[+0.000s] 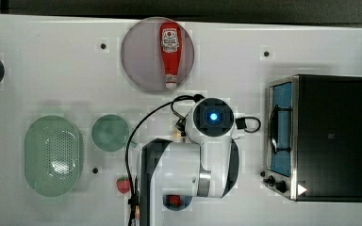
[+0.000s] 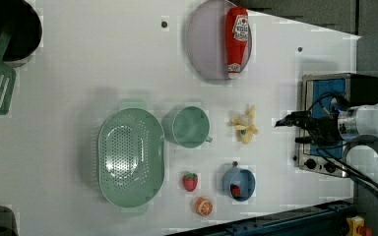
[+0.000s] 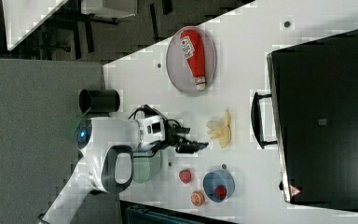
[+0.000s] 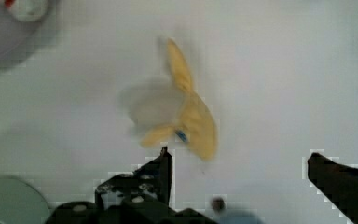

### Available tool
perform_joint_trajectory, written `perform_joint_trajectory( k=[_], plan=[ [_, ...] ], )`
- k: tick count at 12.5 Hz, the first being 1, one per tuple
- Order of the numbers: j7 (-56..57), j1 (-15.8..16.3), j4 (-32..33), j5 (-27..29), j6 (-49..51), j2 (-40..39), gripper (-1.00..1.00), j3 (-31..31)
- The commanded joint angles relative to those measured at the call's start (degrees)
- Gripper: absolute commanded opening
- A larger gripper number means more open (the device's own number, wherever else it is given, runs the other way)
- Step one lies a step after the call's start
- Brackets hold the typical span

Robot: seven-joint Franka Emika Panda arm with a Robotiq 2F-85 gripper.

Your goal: Pick Banana and place it in mug.

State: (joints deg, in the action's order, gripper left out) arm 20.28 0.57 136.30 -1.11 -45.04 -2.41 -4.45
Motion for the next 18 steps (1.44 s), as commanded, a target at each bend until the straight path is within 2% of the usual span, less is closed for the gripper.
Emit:
perform_joint_trajectory(
  k=[1, 5, 7, 10, 11, 12, 15, 16, 18],
  plan=[
    [7.9, -0.4, 1.3, 0.3, -7.2, -5.1, 1.00, 1.1],
    [7.9, -0.4, 1.3, 0.8, -13.6, -14.3, 1.00, 2.6],
    [7.9, -0.4, 1.4, 0.8, -18.0, -17.4, 1.00, 2.9],
    [7.7, -0.5, 1.5, 0.8, -19.0, -19.7, 1.00, 3.0],
    [7.7, -0.5, 1.5, 0.8, -20.0, -20.0, 0.74, 3.0],
    [7.7, -0.5, 1.5, 0.8, -21.9, -20.0, 0.32, 3.0],
    [7.7, -0.5, 2.0, 0.8, -22.5, -20.0, -0.30, 3.1],
    [7.7, -0.6, 1.9, 0.8, -22.5, -18.9, -0.37, 3.1],
    [7.7, -0.6, 1.9, 0.8, -22.0, -15.5, -0.37, 3.1]
  ],
)
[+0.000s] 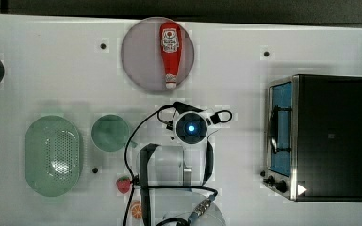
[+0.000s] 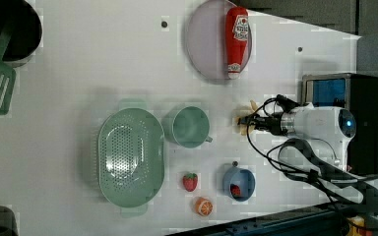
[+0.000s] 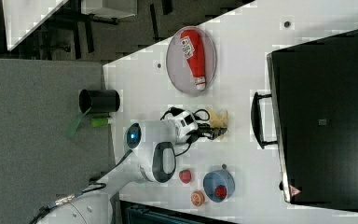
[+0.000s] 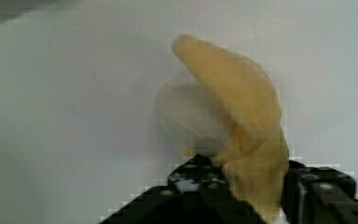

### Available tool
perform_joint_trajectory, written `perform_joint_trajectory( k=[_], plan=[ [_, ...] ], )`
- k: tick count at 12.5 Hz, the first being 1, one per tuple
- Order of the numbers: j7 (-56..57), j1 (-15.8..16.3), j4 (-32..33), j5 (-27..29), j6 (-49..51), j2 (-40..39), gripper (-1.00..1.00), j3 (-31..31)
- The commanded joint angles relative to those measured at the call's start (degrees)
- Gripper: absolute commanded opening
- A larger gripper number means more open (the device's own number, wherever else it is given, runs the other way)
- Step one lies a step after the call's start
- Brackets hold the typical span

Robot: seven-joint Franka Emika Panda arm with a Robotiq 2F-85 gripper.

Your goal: Pick Banana and place it in mug.

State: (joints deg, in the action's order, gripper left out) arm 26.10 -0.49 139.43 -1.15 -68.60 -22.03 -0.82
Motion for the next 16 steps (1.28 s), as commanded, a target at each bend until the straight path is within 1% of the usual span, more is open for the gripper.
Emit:
perform_joint_trajectory(
  k=[1, 2, 4, 5, 6, 8, 9, 10, 12, 14, 15, 16],
  plan=[
    [1.9, 0.4, -1.4, 0.8, 3.3, 7.0, -0.37, -0.6],
    [1.9, 0.5, -2.0, 0.8, 6.6, 10.0, -0.37, -0.6],
    [1.9, 0.5, -5.3, 0.8, 19.9, 17.4, -0.37, -0.5],
    [1.9, 0.5, -9.4, 0.8, 32.8, 23.3, -0.37, -0.5],
    [1.9, 0.6, -11.8, 0.8, 38.1, 26.0, -0.37, -0.4],
    [1.8, 1.4, -16.3, 0.8, 44.2, 31.4, -0.37, 1.7],
    [0.7, 1.7, -16.8, 0.9, 46.2, 32.6, -0.37, 3.0],
    [-7.2, 2.6, -16.9, 2.6, 50.4, 34.0, -0.37, 7.0],
    [-15.8, 3.5, -16.7, 7.4, 50.7, 33.6, -0.37, 11.8],
    [-25.2, 3.7, -16.7, 8.0, 49.8, 32.3, -0.37, 16.3],
    [-33.7, 3.8, -16.7, 7.9, 48.2, 29.9, -0.37, 20.3],
    [-36.8, 3.8, -16.6, 7.8, 46.5, 28.4, -0.37, 21.8]
  ],
)
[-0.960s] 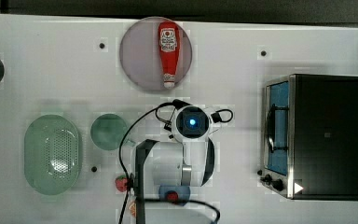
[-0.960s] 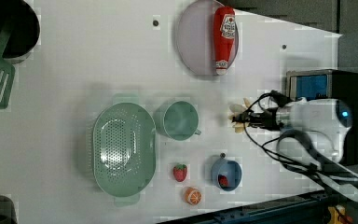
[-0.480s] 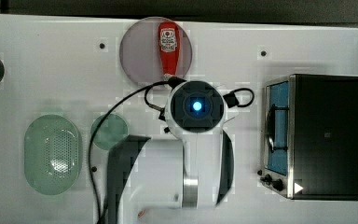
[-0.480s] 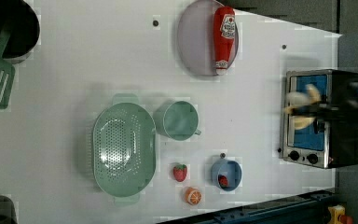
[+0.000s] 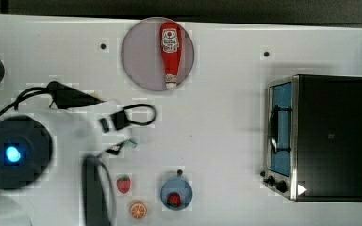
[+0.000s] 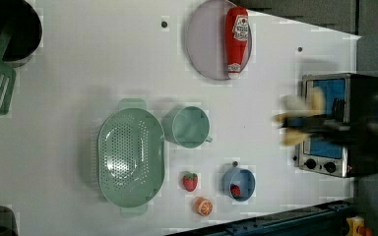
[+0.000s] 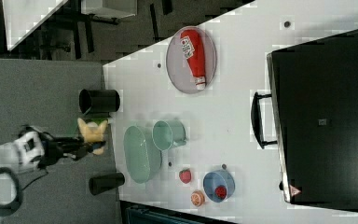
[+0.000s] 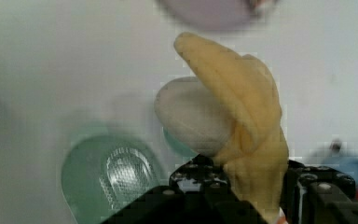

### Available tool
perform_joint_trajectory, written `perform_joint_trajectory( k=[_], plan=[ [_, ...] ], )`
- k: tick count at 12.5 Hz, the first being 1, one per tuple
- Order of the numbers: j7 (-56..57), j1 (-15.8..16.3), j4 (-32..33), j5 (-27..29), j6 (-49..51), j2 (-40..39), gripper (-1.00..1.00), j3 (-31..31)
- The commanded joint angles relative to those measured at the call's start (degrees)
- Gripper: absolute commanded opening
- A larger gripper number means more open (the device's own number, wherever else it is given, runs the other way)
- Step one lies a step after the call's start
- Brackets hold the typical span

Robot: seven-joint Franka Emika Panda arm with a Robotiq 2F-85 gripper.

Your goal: Pick Banana and place it in mug.

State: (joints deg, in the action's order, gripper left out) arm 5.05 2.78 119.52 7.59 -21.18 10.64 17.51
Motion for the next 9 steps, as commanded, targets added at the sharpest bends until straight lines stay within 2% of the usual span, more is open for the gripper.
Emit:
perform_joint_trajectory(
  k=[1, 4, 6, 8, 9],
  plan=[
    [-18.8, 0.6, 3.9, -1.3, -3.3, -6.4, -0.37, 5.0],
    [-22.5, 0.6, 8.0, -2.1, -11.7, -10.1, -0.37, 6.4],
    [-22.5, 0.5, 12.5, -3.0, -20.9, -12.6, -0.37, 6.0],
    [-22.5, 0.5, 14.5, -3.5, -22.8, -14.1, -0.36, 5.9],
    [-22.5, 0.5, 14.9, -3.6, -24.9, -15.1, -0.12, 5.9]
  ],
)
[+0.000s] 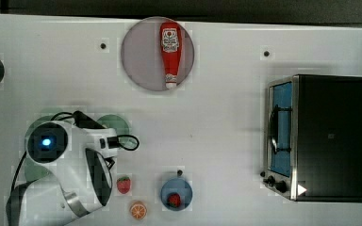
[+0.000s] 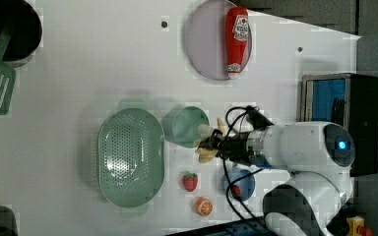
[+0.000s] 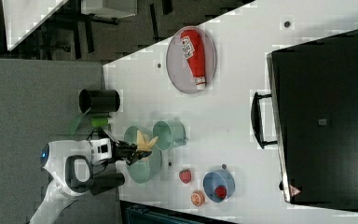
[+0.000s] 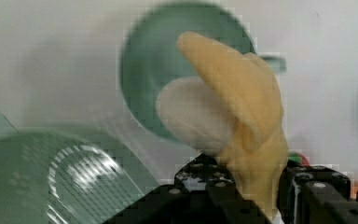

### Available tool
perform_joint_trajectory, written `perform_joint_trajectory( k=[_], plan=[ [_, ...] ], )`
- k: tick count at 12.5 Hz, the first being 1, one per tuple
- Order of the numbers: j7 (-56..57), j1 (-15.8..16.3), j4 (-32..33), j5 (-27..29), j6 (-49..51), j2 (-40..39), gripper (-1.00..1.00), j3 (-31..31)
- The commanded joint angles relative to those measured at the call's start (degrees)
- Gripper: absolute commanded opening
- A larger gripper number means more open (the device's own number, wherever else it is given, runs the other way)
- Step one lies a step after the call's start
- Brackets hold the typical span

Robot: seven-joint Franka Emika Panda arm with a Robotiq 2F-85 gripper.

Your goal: Pick Banana and place it in mug.

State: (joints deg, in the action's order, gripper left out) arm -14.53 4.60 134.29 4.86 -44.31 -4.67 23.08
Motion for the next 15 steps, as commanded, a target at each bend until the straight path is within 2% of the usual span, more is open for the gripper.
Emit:
perform_joint_trajectory(
  k=[1, 2, 3, 4, 5, 8, 11, 15],
  plan=[
    [-2.9, -1.2, 0.5, -0.9, -3.3, -0.6, 0.10, 0.5],
    [-2.9, -1.1, 0.9, -0.9, -4.6, -1.2, 0.32, 0.6],
    [-2.9, -1.2, 0.9, -0.9, -7.0, -1.9, 0.74, 0.3],
    [-2.9, -1.2, 0.9, -0.9, -7.8, -1.9, 0.93, 0.1],
    [-2.9, -1.3, 0.5, -0.9, -8.2, -1.6, 1.00, 0.0],
    [-2.9, -1.7, -2.9, -0.8, -3.2, 2.8, 1.00, -1.6],
    [-2.8, -2.3, -9.3, -0.8, 12.8, 9.7, 1.00, -5.4],
    [0.1, -3.0, -15.8, -0.9, 26.2, 15.1, 1.00, -13.2]
  ],
)
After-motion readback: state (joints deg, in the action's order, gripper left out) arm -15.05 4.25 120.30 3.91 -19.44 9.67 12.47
